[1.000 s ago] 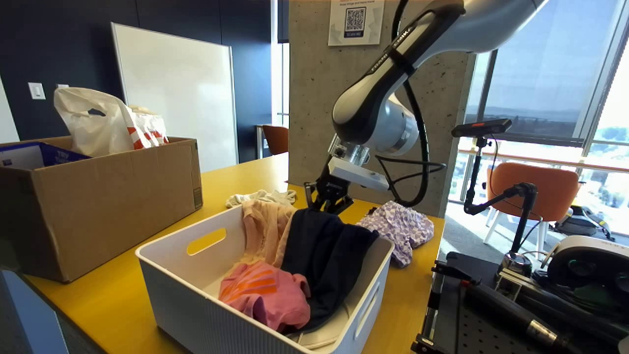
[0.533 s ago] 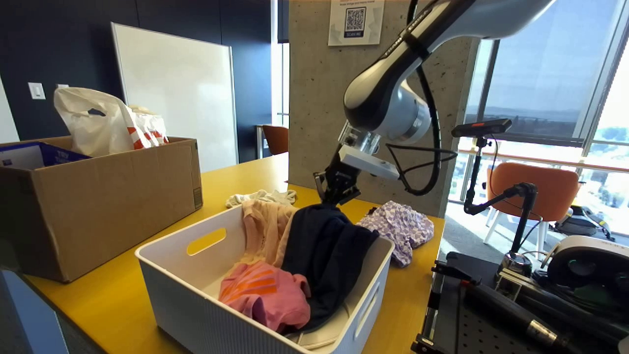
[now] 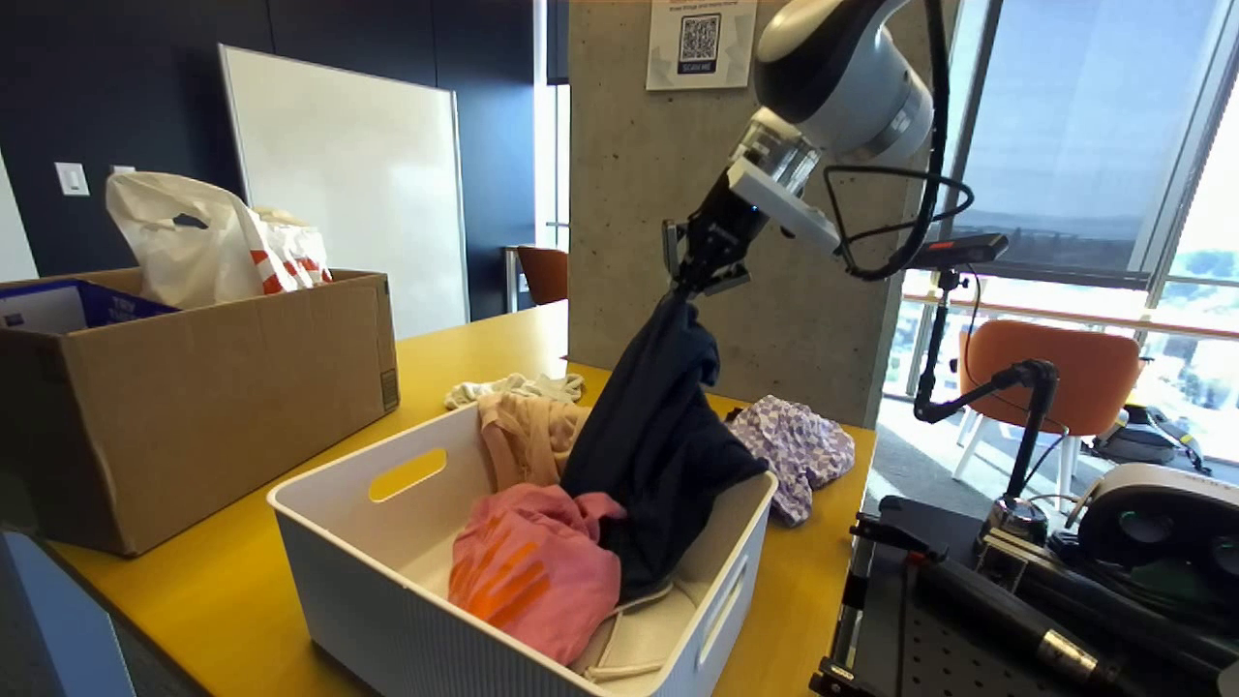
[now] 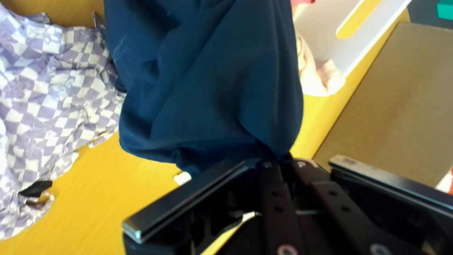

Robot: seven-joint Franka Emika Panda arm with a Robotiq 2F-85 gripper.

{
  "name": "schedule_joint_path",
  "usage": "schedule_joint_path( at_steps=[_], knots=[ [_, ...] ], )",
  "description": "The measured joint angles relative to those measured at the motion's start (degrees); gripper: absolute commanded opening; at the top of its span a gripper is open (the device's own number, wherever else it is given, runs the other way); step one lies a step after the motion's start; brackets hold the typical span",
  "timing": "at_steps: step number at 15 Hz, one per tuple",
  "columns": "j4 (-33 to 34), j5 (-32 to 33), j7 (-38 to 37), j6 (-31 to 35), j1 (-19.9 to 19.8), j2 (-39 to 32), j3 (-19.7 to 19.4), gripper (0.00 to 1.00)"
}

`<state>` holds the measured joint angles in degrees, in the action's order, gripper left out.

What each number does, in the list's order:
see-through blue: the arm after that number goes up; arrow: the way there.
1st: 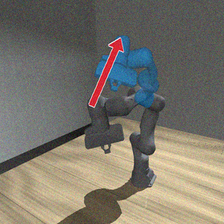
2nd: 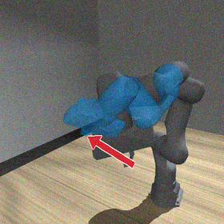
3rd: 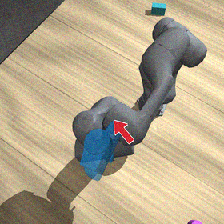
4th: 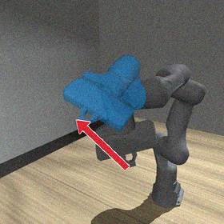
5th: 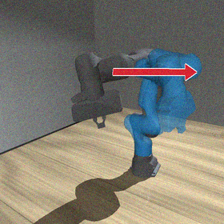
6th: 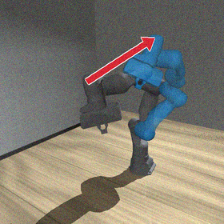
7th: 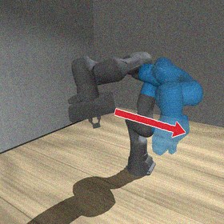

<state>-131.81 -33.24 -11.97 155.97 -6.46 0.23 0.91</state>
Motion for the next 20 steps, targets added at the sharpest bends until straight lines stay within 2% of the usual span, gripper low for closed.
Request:
schedule_joint_path(
  at_steps=[5,13,17,20],
  knots=[
    [0.8,4.5,-3.6,-0.8,-1.2,6.5,-5.9,0.01],
    [4.5,10.0,-7.3,-2.1,-7.7,8.6,-13.3,0.01],
    [4.7,10.4,-7.3,-2.1,-11.5,7.5,-17.5,0.01],
    [6.8,10.8,-7.6,-2.0,-13.7,3.2,-20.0,0.01]
  ],
)
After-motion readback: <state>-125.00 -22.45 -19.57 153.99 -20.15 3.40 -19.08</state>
